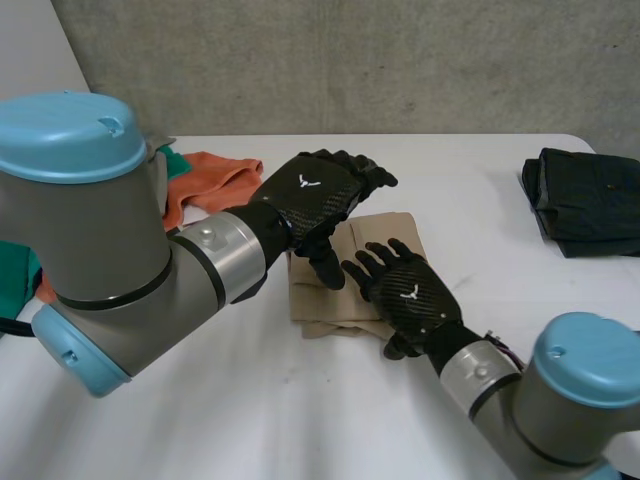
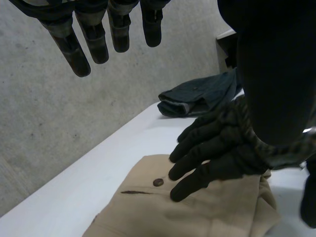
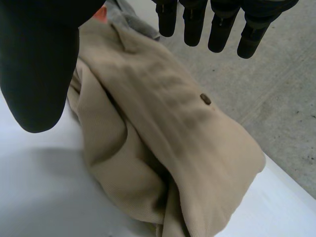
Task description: Fold the laundry.
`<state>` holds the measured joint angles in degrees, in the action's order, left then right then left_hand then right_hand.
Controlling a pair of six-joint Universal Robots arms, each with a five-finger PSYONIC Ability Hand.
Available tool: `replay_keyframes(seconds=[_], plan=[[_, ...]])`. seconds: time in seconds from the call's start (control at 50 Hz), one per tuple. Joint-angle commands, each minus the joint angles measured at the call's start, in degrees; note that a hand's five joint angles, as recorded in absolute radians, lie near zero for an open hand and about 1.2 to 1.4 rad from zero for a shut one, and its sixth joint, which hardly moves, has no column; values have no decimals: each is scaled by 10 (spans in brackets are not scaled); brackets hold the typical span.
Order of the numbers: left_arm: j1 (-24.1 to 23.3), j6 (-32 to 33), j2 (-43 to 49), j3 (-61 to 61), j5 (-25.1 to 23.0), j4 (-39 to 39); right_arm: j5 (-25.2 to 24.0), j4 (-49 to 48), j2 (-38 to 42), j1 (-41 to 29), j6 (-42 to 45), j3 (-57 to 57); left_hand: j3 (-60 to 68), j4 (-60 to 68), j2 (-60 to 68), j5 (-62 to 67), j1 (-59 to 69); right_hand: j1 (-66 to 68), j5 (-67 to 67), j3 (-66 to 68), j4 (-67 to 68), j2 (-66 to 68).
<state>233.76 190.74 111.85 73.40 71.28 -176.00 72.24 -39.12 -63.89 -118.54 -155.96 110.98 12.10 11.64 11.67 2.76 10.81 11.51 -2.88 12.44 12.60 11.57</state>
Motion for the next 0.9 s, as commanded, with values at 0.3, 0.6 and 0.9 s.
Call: replay_keyframes(seconds=[0.3, 0.6, 0.9], plan=[[-1, 2, 5, -1, 5, 0, 28, -15, 136, -1, 105, -152, -10, -6, -6, -17, 2, 351, -337, 341, 340, 350], [-1, 1, 1, -2, 6, -7, 43, 18, 138, 9, 101, -247, -9, -4, -4, -15, 4, 685, -671, 676, 674, 684], [-1, 1, -7, 11, 6, -7, -7, 208, 172, 24, 78, -313, -9, -4, -4, -15, 4, 181, -167, 172, 170, 180]])
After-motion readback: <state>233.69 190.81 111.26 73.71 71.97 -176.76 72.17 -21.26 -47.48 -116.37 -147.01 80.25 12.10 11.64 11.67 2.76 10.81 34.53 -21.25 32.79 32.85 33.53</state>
